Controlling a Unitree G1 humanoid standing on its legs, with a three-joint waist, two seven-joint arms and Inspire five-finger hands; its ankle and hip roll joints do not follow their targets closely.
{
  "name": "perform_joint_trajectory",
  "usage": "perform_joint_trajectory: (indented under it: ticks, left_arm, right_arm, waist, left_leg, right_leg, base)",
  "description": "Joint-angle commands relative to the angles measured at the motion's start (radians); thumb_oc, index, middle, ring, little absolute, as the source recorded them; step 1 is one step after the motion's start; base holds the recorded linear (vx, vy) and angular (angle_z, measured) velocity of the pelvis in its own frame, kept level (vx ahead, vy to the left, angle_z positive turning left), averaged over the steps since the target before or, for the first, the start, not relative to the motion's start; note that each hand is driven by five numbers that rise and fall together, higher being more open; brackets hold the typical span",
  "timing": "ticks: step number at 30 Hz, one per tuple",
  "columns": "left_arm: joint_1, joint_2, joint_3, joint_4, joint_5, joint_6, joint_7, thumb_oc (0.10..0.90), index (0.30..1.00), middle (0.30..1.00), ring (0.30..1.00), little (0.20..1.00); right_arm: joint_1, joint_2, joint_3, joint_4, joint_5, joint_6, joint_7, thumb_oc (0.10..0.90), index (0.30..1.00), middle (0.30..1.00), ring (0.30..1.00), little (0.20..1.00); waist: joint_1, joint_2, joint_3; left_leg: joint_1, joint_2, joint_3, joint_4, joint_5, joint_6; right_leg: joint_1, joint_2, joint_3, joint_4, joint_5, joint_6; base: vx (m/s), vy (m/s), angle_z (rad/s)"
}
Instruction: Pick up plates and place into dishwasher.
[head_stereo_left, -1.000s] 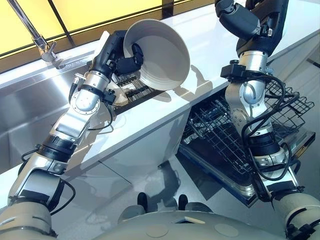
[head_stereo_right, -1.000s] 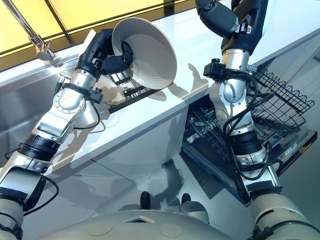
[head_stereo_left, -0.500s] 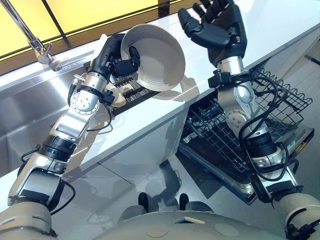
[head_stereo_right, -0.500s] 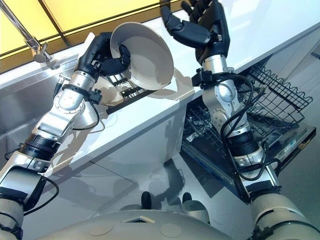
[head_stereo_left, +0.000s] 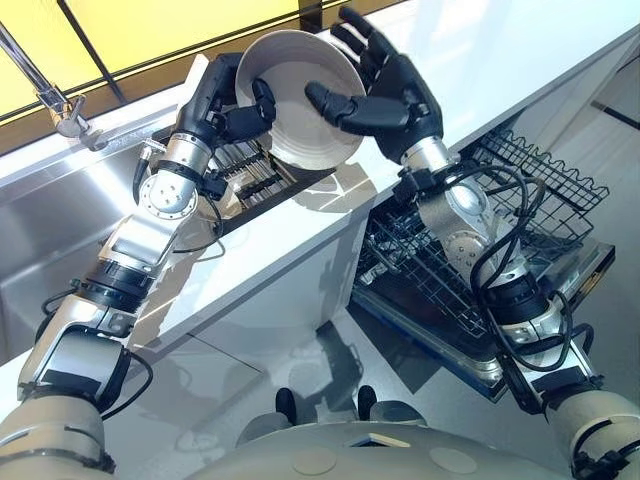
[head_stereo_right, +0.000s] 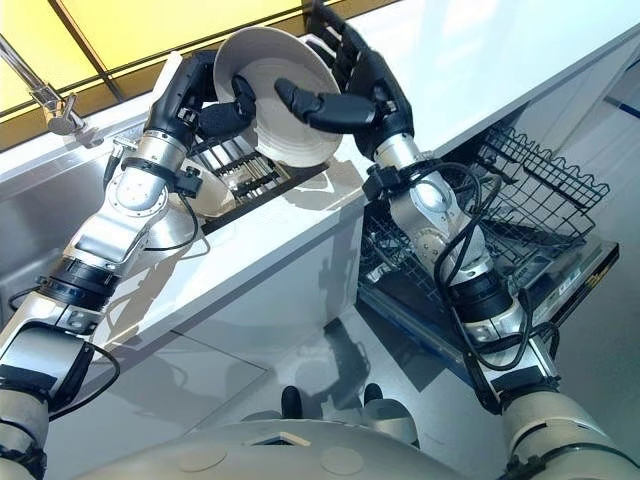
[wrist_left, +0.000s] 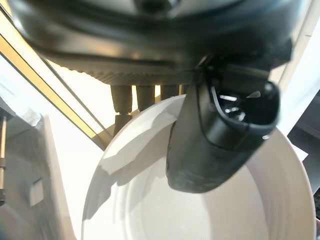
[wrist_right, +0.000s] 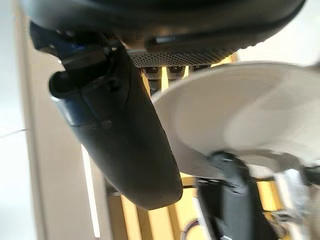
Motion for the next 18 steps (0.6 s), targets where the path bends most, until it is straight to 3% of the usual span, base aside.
perform_joint_trajectory:
  ticks: [1,10,11,12,14,16,18]
  left_arm:
    - [-0.211,0.024,0.004,0.024,0.026,-0.1,0.067,0.1,0.3,0.3,0.3,0.2]
    - [-0.219,0.033,-0.017,0.02,0.002,-0.114,0.057,0.1,0.3,0.3,0.3,0.2]
    - [-0.218,0.032,-0.017,0.015,-0.006,-0.115,0.047,0.1,0.3,0.3,0.3,0.2]
    - [-0.216,0.03,-0.02,0.012,-0.007,-0.118,0.041,0.1,0.3,0.3,0.3,0.2]
    - [-0.216,0.026,-0.027,0.001,-0.024,-0.124,0.021,0.1,0.3,0.3,0.3,0.2]
    - [-0.214,0.017,-0.033,-0.014,-0.037,-0.124,0.0,0.1,0.3,0.3,0.3,0.2]
    - [-0.212,0.01,-0.041,-0.032,-0.059,-0.116,-0.023,0.1,0.3,0.3,0.3,0.2]
  right_arm:
    - [-0.062,-0.011,-0.014,-0.094,0.024,-0.049,0.045,0.8,0.9,0.9,0.9,0.9]
    - [-0.073,-0.02,0.02,-0.053,0.017,-0.024,0.051,0.8,0.9,0.9,0.9,0.9]
    - [-0.074,-0.019,0.02,-0.051,0.018,-0.024,0.049,0.709,0.822,0.822,0.822,0.809]
    - [-0.073,-0.016,0.023,-0.052,0.018,-0.019,0.045,0.567,0.7,0.7,0.7,0.667]
    - [-0.076,-0.014,0.029,-0.047,0.024,-0.013,0.037,0.531,0.669,0.669,0.669,0.631]
    - [-0.076,-0.008,0.034,-0.042,0.027,-0.022,0.029,0.38,0.54,0.54,0.54,0.48]
    - [-0.08,-0.003,0.038,-0.041,0.036,-0.035,0.015,0.127,0.324,0.324,0.324,0.227]
  waist:
    - [0.02,-0.001,-0.105]
    - [0.026,-0.006,-0.101]
    - [0.027,-0.007,-0.101]
    - [0.028,-0.006,-0.101]
    - [0.03,-0.007,-0.1]
    - [0.032,-0.008,-0.1]
    - [0.033,-0.008,-0.098]
  left_leg:
    - [0.033,-0.04,0.062,0.007,-0.096,0.015]
    - [0.032,-0.037,0.056,0.008,-0.093,0.014]
    - [0.032,-0.038,0.053,0.008,-0.093,0.015]
    - [0.032,-0.038,0.052,0.008,-0.092,0.015]
    - [0.031,-0.038,0.051,0.009,-0.091,0.015]
    - [0.031,-0.037,0.05,0.008,-0.091,0.014]
    - [0.032,-0.036,0.049,0.007,-0.09,0.014]
  right_leg:
    - [-0.043,0.052,-0.02,0.135,-0.109,0.026]
    - [-0.037,0.055,-0.023,0.136,-0.113,0.021]
    - [-0.037,0.057,-0.023,0.135,-0.113,0.02]
    - [-0.036,0.057,-0.024,0.135,-0.113,0.02]
    - [-0.035,0.056,-0.025,0.134,-0.113,0.02]
    - [-0.034,0.057,-0.026,0.133,-0.113,0.02]
    - [-0.033,0.057,-0.027,0.132,-0.112,0.021]
  base:
    - [0.0,0.0,0.0]
    - [0.0,0.0,0.0]
    - [0.0,0.0,0.0]
    - [0.0,0.0,0.0]
    - [0.0,0.0,0.0]
    - [0.0,0.0,0.0]
    - [0.0,0.0,0.0]
